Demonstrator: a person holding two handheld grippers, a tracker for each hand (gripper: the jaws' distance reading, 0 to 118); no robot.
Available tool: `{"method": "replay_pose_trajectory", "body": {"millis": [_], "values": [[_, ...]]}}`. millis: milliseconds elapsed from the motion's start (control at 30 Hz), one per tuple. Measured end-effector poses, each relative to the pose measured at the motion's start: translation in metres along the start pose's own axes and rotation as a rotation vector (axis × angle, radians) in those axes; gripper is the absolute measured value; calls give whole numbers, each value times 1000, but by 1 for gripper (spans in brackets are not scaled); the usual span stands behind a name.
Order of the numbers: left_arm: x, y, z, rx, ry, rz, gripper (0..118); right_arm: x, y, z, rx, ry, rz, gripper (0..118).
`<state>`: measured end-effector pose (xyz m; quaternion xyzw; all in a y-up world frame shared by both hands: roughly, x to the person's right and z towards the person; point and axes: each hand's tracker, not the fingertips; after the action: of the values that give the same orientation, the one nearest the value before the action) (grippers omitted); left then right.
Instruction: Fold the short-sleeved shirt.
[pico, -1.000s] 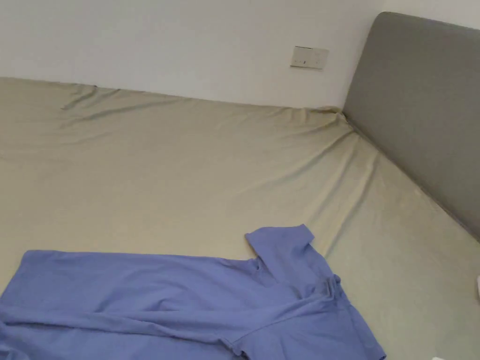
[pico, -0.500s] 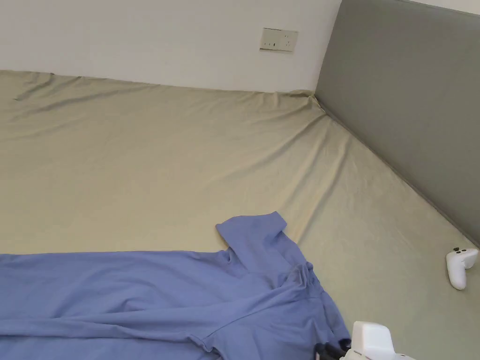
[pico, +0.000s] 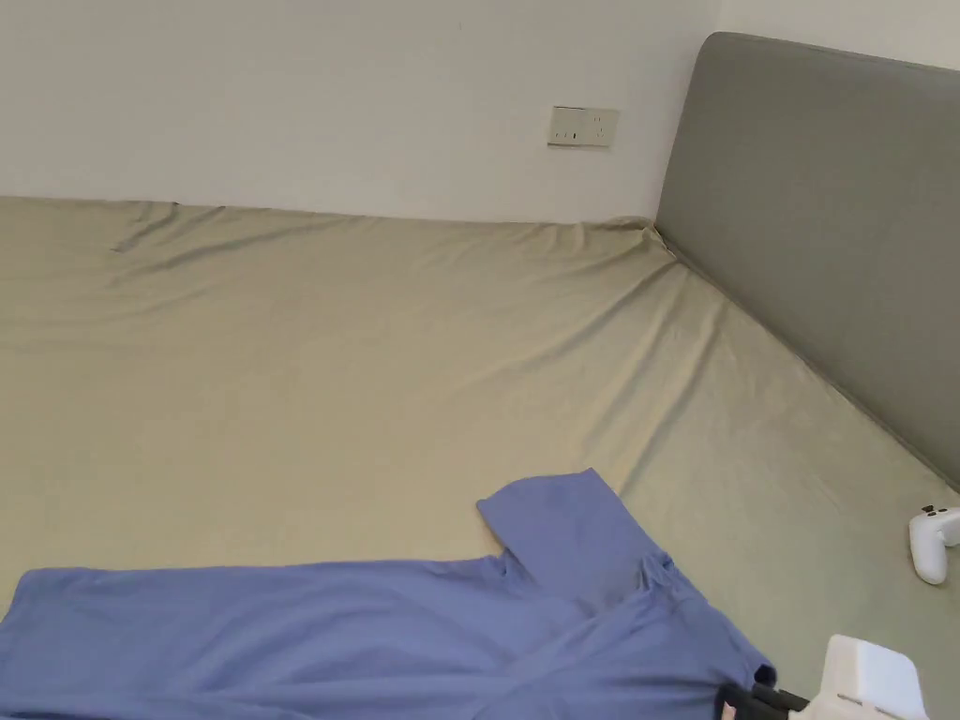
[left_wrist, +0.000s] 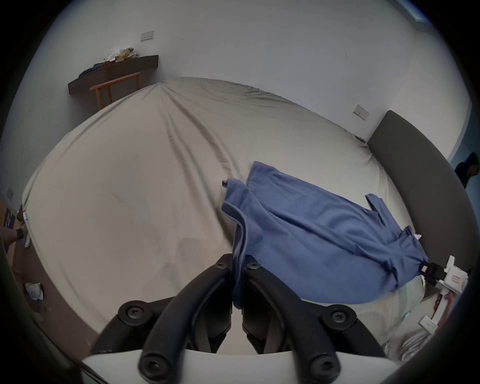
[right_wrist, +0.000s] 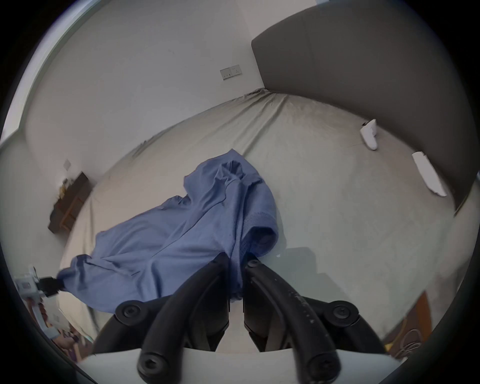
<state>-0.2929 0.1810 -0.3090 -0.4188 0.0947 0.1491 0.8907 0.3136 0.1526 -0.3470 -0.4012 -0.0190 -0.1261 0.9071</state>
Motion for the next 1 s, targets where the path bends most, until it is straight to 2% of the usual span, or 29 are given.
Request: {"method": "replay_pose_trajectory", "body": {"millis": [267,300,333,367,400,433,467,567,633,667,700,733,767,800,833,1000], "values": [[-38,-81,-5,-134,36,73,6,24,-83,8,-151,-78,-42,12],[-41,-89,-6,-138,23,74,6,26,-88,3,-157,-77,-46,12],[-44,-95,-7,-145,6,83,7,27,-92,-3,-165,-73,-49,18],[-47,-99,-8,-152,-10,103,13,28,-94,-8,-176,-77,-52,35],[-50,-101,-8,-157,-20,136,30,26,-95,-11,-210,-123,-35,55],[-54,-102,-7,-161,-18,168,51,27,-93,-10,-207,-152,-12,56],[-58,-100,-4,-154,-16,197,66,25,-90,-2,-180,-120,-4,57],[-64,-84,28,32,-60,235,67,18,-71,30,-60,-85,14,60],[-57,-66,49,163,-78,137,67,10,-58,48,43,-75,49,69],[-50,-57,55,193,-66,84,67,5,-52,54,76,-71,69,69],[-43,-48,58,200,-46,28,66,0,-46,62,92,-59,85,67],[-36,-40,58,201,-28,-16,59,-6,-43,67,115,-34,100,60],[-28,-32,55,200,-16,-45,42,-12,-41,69,132,-10,108,46],[-17,-26,50,198,-12,-61,13,-17,-39,69,133,-1,109,17],[-11,-19,42,185,-9,-54,3,-23,-39,68,151,21,110,2],[10,21,-25,102,-43,-50,0,-42,-38,49,51,133,109,1]]}}
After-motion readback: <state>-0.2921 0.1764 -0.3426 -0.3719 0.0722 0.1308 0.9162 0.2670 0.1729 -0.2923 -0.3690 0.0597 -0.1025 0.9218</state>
